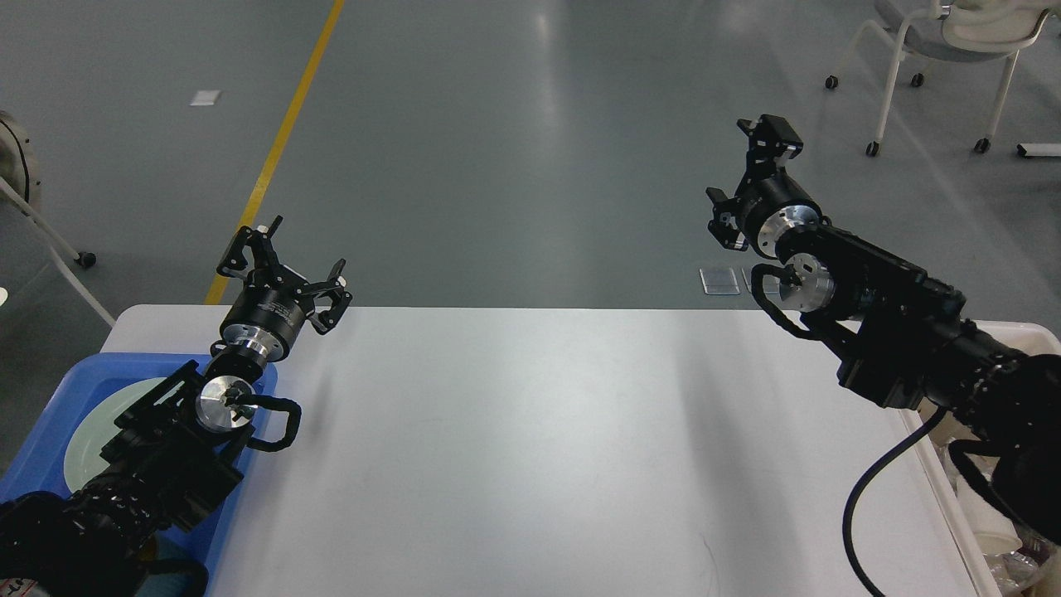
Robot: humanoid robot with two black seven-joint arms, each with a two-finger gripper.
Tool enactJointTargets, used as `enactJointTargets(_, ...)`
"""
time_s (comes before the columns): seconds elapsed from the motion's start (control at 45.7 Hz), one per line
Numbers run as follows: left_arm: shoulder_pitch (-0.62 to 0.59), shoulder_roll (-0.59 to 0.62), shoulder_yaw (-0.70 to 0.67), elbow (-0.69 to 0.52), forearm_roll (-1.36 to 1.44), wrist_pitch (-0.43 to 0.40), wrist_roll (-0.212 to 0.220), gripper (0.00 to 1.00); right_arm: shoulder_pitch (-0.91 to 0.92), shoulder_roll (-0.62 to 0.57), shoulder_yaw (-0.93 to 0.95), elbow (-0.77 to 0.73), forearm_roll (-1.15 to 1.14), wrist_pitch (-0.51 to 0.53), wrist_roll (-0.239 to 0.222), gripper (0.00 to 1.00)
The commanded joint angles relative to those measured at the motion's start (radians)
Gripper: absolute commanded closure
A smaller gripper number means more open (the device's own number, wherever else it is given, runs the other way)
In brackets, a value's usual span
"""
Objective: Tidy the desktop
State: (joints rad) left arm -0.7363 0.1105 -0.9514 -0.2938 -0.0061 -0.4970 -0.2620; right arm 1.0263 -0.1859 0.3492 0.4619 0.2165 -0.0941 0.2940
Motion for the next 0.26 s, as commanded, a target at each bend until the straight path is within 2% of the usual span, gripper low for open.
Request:
enactJointTargets(0.0,0.0,0.0,0.0,-0.002,0.0,0.0,0.0,0.02,-0.09,0.017,0.148,-0.069,0.003,-0.023,0.103,0.0)
enactJointTargets(0.131,0.0,0.0,0.0,0.001,0.0,0.0,0.0,0.02,-0.207,0.019,0.272,-0.062,0.004,-0.003,0.197,0.0)
enactJointTargets(0.241,0.0,0.0,0.0,0.001,0.0,0.0,0.001,0.02,-0.262,0.049,0.327,-0.052,0.006,0.02,0.232,0.0)
